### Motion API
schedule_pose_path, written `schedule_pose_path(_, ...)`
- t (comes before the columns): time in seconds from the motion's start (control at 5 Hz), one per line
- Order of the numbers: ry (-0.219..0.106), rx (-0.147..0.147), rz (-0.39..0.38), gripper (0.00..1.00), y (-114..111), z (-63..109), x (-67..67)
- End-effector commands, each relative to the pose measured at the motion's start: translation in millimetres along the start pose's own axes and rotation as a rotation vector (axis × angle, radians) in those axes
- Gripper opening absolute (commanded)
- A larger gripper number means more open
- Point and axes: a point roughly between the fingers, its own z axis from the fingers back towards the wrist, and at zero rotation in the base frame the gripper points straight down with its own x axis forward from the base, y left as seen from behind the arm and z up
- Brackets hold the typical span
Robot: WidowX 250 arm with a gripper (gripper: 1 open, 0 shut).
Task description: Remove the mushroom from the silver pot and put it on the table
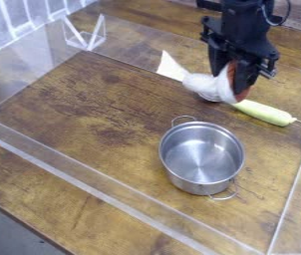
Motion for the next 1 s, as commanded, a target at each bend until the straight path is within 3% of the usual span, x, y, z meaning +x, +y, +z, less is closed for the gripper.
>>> schedule_pose_path(0.0, -0.062, 0.010, 0.032, 0.00, 25.1, 15.6, 7.8)
schedule_pose_path(0.2, -0.051, -0.006, 0.022, 0.00, 32.6, 4.2, 3.7)
schedule_pose_path(0.4, -0.038, -0.008, 0.053, 1.00, 29.2, -2.9, -5.7)
schedule_pose_path(0.6, -0.034, 0.005, 0.083, 0.00, 26.0, 2.6, -10.4)
schedule_pose_path(0.8, -0.017, 0.003, 0.107, 1.00, 18.6, -10.8, -14.5)
